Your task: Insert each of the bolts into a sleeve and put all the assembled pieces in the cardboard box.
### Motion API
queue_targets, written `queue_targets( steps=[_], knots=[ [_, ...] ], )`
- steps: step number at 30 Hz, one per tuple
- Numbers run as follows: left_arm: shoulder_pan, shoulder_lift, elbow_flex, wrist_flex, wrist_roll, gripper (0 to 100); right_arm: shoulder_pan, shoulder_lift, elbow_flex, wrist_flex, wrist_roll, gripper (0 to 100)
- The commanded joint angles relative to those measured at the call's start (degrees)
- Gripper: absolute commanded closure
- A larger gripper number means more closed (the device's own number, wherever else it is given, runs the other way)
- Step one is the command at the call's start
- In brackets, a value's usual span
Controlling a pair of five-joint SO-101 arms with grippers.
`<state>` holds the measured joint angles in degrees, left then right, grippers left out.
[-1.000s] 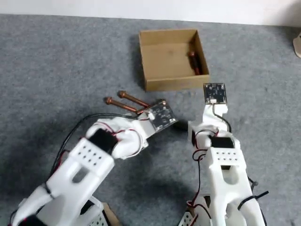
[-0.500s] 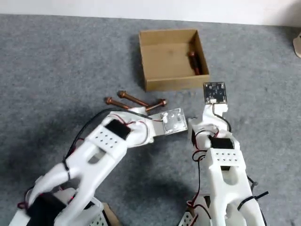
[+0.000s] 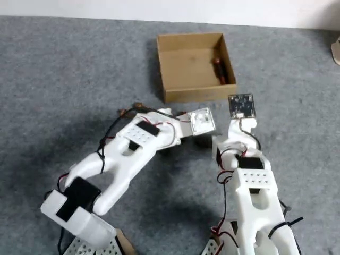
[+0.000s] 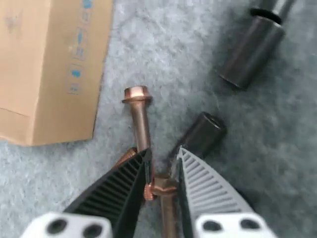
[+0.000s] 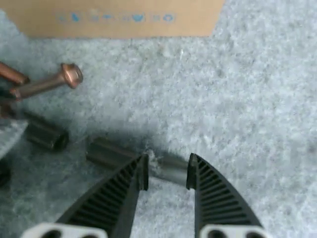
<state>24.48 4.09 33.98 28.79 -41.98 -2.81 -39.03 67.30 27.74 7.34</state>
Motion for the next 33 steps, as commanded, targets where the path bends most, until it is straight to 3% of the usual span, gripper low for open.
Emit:
queue_targets(
  steps=[1,10,27,33],
  knots=[
    [-0.2,0.3,-4.0,-0.7,-0.3,91,-0.7,-1.0,0.0,-2.0,0.9,86.7],
    [0.7,7.3,-17.5,10.5,-0.3,91,-0.7,-1.0,0.0,-2.0,0.9,86.7],
    [4.4,26.8,-35.6,21.8,-1.5,91,-0.7,-1.0,0.0,-1.9,0.9,86.7],
    [4.0,33.3,-47.4,32.6,-1.2,91,-0.7,-1.0,0.0,-1.9,0.9,86.7]
  ],
)
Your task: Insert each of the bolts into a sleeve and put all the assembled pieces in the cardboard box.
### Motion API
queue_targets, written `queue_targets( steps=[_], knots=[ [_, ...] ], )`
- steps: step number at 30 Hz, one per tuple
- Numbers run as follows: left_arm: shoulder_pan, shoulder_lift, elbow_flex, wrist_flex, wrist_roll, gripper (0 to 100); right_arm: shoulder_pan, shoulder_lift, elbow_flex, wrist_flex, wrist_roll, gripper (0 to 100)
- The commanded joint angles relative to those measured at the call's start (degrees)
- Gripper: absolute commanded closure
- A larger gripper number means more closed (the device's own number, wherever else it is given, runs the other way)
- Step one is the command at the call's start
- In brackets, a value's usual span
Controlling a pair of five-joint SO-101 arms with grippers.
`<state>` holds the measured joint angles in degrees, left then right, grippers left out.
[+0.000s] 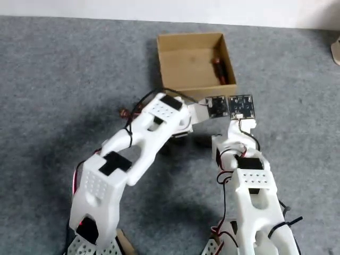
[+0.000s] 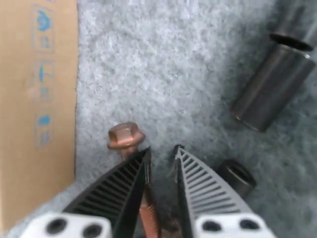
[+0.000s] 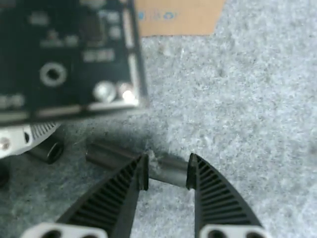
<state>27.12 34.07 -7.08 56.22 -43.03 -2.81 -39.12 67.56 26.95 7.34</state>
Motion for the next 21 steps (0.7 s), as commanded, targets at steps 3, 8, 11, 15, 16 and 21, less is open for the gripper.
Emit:
queue_targets(
  steps=[3,8,11,15,16,21],
  knots=[
    [1.4,8.1,-14.1,10.6,0.0,91,-0.7,-0.9,-0.3,-1.1,0.9,86.7],
    [1.0,14.7,-24.8,17.4,3.3,100,-0.7,-0.9,-0.3,-1.1,0.9,86.7],
    [1.0,17.4,-28.8,20.4,3.5,100,-0.7,-0.9,-0.3,-1.1,0.9,86.7],
    [1.0,18.4,-30.4,21.5,3.6,99,-0.6,-0.9,-0.3,-1.2,0.9,86.7],
    [1.0,18.4,-30.4,21.5,3.7,99,-0.6,-0.9,-0.3,-1.2,0.9,86.7],
    [1.0,18.4,-30.5,21.3,9.2,99,-0.5,-0.9,-0.2,-1.2,0.9,86.7]
  ],
)
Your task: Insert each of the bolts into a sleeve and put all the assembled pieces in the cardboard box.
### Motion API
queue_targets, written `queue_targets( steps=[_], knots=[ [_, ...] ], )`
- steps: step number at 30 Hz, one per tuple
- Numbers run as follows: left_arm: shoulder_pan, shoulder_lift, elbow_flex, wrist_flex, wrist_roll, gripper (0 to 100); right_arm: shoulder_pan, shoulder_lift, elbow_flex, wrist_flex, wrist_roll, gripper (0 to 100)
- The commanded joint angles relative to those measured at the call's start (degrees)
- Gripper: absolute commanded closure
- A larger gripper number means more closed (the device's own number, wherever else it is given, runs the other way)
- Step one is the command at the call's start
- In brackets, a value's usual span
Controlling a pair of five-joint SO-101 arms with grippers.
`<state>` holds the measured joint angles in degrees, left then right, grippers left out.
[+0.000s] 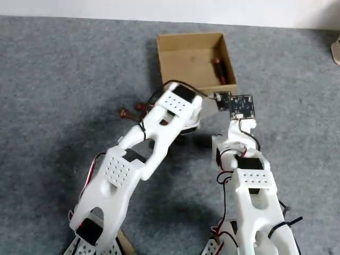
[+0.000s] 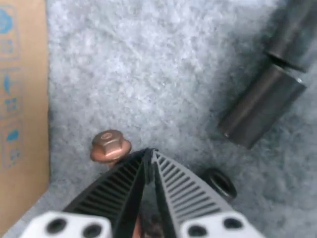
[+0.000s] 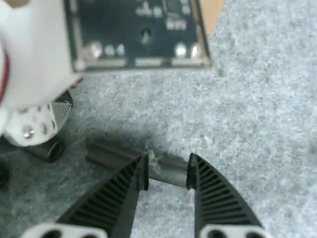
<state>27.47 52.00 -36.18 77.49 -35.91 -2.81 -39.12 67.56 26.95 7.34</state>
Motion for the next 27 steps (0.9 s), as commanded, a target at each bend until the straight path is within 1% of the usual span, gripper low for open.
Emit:
queue_targets(
  steps=[1,9,13,17,21,24,27],
  knots=[
    [0.7,0.5,-1.3,-0.6,2.3,99,-0.5,-0.9,-0.2,-1.2,0.9,86.7],
    [0.7,-0.1,-1.5,-1.6,4.2,99,-0.6,-0.9,-0.2,-1.3,0.9,86.7],
    [0.7,-4.6,-1.3,-0.6,8.4,100,-0.6,-0.9,-0.2,-1.3,0.9,86.7],
    [0.7,-8.5,-0.6,1.0,8.7,100,-0.6,-0.9,-0.2,-1.3,0.9,86.7],
    [0.5,-12.0,1.8,1.0,9.1,100,-0.6,-0.9,-0.2,-1.3,0.9,86.7],
    [-0.9,-17.5,4.8,0.6,13.0,100,-0.6,-0.9,-0.2,-1.3,0.9,86.7],
    [-1.6,-24.1,10.9,0.3,15.6,100,-0.6,-0.9,-0.2,-1.3,0.9,86.7]
  ],
)
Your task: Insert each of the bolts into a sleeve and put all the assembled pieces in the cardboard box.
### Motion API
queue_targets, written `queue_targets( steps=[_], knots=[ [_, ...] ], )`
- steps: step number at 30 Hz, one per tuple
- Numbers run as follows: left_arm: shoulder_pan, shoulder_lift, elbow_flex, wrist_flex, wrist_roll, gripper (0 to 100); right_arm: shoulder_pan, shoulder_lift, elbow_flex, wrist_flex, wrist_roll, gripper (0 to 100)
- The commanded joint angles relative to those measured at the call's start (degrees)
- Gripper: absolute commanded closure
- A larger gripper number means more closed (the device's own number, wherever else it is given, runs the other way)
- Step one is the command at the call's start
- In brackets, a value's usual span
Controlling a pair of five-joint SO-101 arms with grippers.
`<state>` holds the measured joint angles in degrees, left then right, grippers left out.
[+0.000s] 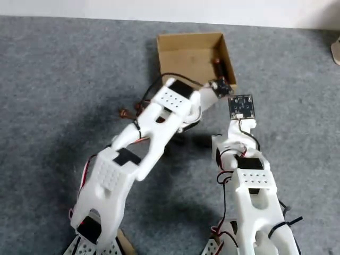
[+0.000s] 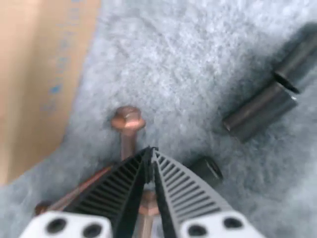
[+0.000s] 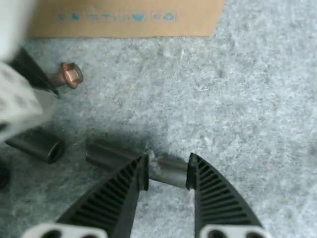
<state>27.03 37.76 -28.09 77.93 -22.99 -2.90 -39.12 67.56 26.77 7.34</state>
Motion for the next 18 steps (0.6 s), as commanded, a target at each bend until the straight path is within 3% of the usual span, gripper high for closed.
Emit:
queue_targets(
  steps=[1,8,14,18],
  knots=[
    [-1.2,-12.4,5.5,-1.8,3.7,100,-0.5,-0.9,-0.2,-1.1,0.9,86.7],
    [-1.1,-28.5,26.3,-14.5,8.2,100,-0.5,-0.9,-0.2,-1.1,0.9,86.7],
    [-4.7,-37.8,33.9,-15.7,16.0,100,-0.5,-0.9,-0.2,-1.1,0.9,86.7],
    [-6.7,-41.9,38.0,-15.6,16.5,100,-0.6,-0.9,-0.2,-1.1,0.9,86.7]
  ],
)
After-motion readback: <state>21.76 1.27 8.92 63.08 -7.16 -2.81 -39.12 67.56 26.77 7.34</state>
